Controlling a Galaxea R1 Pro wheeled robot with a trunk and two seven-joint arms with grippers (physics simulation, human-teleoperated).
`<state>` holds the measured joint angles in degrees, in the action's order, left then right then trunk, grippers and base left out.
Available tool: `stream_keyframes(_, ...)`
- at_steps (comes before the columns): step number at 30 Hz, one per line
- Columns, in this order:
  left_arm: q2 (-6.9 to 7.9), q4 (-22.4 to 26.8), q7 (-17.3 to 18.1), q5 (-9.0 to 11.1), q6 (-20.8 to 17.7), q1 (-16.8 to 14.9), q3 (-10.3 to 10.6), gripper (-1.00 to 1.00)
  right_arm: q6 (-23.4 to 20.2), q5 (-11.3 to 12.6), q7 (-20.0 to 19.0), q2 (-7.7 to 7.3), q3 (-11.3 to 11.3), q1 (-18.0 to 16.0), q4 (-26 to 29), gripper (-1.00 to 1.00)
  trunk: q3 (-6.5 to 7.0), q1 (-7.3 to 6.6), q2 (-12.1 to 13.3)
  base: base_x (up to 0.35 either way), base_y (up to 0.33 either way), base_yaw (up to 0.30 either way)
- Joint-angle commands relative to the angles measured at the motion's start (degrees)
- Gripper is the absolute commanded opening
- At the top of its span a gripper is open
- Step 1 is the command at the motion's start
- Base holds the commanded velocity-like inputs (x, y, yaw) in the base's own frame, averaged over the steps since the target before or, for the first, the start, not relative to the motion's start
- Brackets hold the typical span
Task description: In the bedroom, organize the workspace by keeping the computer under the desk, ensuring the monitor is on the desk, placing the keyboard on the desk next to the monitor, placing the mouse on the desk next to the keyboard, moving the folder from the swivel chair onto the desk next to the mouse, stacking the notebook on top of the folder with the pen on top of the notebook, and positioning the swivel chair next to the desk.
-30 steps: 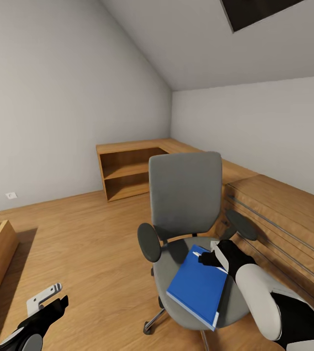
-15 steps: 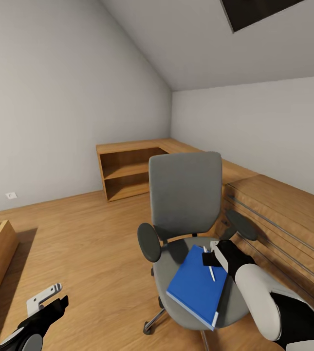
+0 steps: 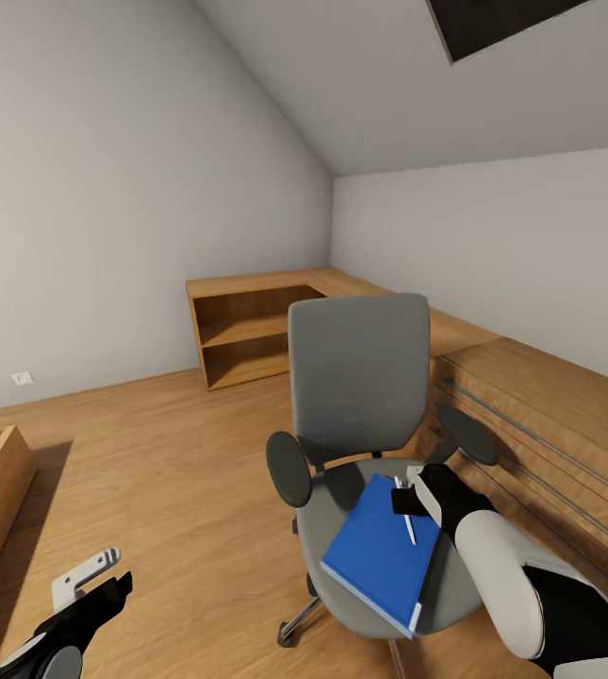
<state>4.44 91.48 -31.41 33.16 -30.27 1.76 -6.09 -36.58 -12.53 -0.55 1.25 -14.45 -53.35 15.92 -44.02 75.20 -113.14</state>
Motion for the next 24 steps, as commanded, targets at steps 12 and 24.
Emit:
stream_keyframes(12,0.13,0.10,-0.40,0.53,-0.22,0.00,0.10,1.00,-0.25,-0.13,-0.03,-0.02,-0.58,0.00,0.16,-1.00,2.11,-2.64,4.79,0.000,0.000,0.000)
stream_keyframes(24,0.21,-0.15,-0.40,0.50,-0.25,0.00,0.11,1.00,-0.18,-0.06,-0.21,-0.13,-0.58,0.00,1.21,-1.00,4.26,-5.27,9.60,-0.104,0.000,0.000)
